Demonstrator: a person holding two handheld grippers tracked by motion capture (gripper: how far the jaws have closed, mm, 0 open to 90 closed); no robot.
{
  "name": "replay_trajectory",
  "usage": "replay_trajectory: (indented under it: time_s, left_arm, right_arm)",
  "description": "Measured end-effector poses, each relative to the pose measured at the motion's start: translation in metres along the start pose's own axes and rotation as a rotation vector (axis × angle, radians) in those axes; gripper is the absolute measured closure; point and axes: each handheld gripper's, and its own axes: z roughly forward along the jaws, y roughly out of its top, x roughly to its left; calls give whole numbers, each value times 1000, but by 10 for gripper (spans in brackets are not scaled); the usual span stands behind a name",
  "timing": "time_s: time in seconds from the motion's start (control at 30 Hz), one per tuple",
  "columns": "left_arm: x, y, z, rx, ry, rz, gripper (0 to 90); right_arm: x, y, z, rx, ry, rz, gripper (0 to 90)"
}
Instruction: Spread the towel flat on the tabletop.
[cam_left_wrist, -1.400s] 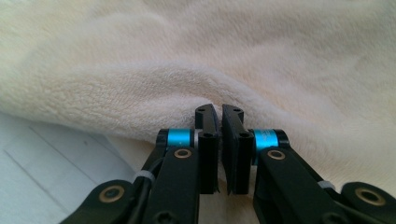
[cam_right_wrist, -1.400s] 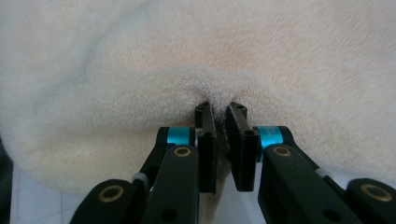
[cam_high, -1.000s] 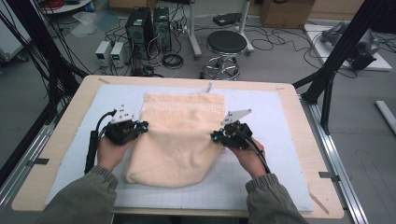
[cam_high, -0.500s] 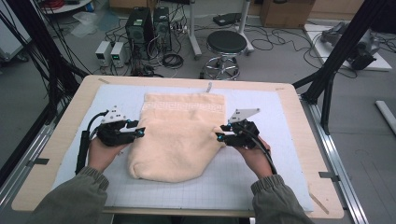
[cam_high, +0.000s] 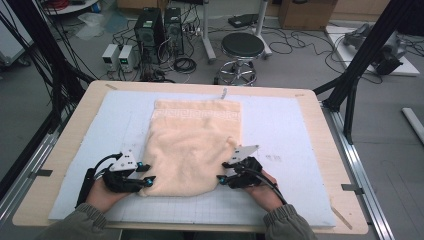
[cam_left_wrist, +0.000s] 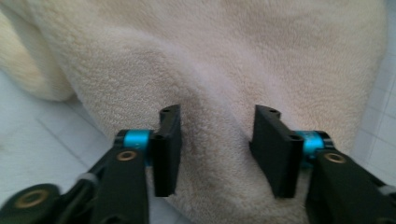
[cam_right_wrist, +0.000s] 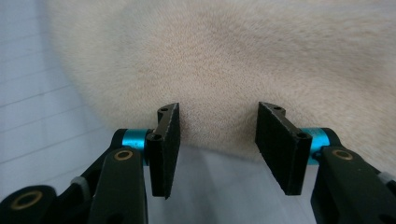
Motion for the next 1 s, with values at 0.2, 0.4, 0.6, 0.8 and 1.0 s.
replay_trajectory:
  time_s: [0.2, 0.4, 0.6, 0.8, 1.0]
  left_arm:
    - [4, 8, 5, 14, -6, -24, 791]
    - [-4, 18, -10, -43, 38, -14, 822]
    - [-21, 43, -42, -92, 90, 35, 826]
    - [-39, 62, -69, -126, 81, 85, 827]
    - [-3, 72, -38, -97, 124, 15, 826]
  right_arm:
    - [-8, 9, 15, -28, 11, 0, 767]
    - [-5, 12, -6, -59, 21, 11, 842]
    - [10, 14, -57, -136, -28, -16, 843]
    - [29, 27, -98, -173, -58, -71, 845]
    - [-8, 49, -84, -93, -126, -49, 845]
